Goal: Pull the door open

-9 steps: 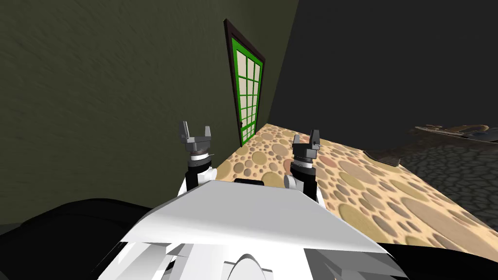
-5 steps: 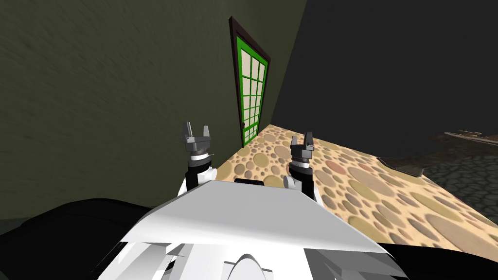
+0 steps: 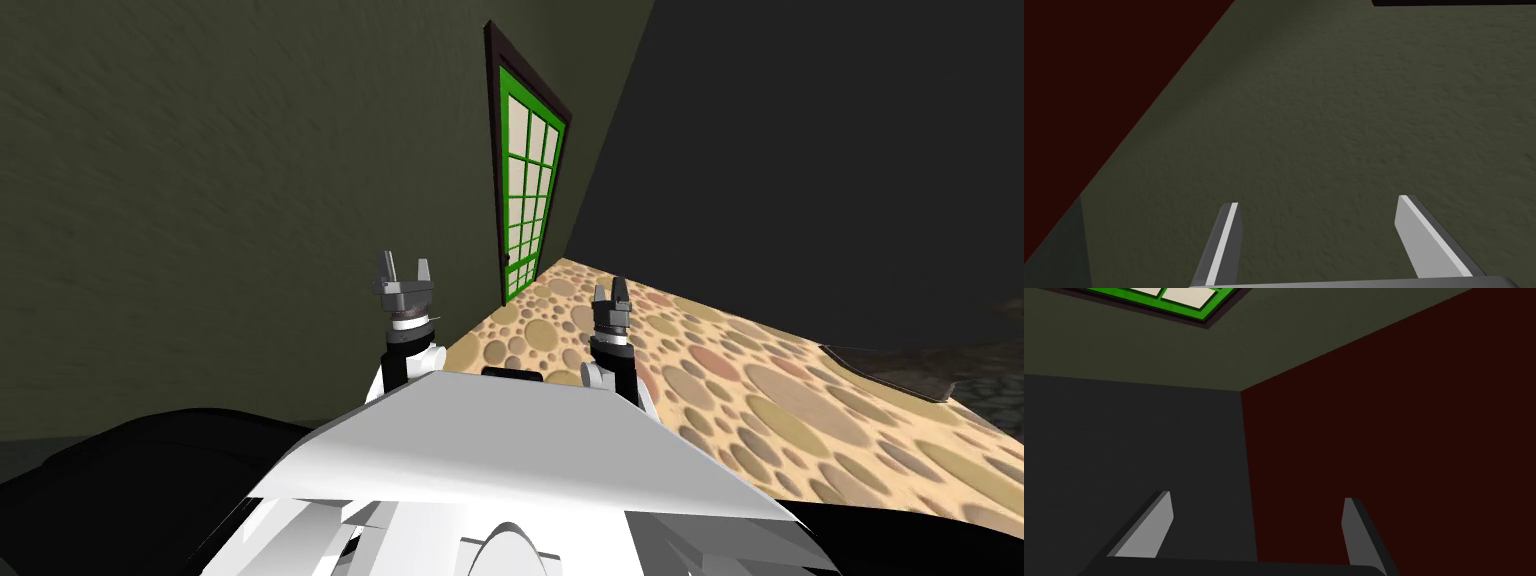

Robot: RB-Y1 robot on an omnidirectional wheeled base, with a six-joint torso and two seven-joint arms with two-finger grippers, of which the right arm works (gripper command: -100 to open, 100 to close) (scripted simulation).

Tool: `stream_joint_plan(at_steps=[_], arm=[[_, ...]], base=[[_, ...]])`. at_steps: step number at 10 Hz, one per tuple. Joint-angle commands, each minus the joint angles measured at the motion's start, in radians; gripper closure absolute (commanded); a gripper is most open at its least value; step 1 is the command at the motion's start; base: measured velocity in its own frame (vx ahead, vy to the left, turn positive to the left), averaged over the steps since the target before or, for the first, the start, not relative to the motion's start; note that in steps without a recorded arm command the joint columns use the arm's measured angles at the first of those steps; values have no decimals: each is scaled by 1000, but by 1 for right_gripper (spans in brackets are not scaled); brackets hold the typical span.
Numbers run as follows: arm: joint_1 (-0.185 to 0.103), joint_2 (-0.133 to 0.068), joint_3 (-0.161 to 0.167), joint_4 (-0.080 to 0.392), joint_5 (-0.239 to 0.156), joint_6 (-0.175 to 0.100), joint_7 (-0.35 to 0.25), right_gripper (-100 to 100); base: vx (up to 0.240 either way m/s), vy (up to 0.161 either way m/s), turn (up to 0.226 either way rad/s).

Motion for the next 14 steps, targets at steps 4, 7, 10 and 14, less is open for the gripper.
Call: stream_joint_plan(at_steps=[4,7,10,14], arm=[[-9,-21,6,83,-3,-29,98,-100],[-14,-32,9,134,-6,-45,158,-100],[-19,-43,12,186,-9,-61,220,-100],[-27,-54,16,258,-13,-83,305,-100]], base=[[129,-9,133],[117,-9,127],[121,-17,149],[138,-23,144]])
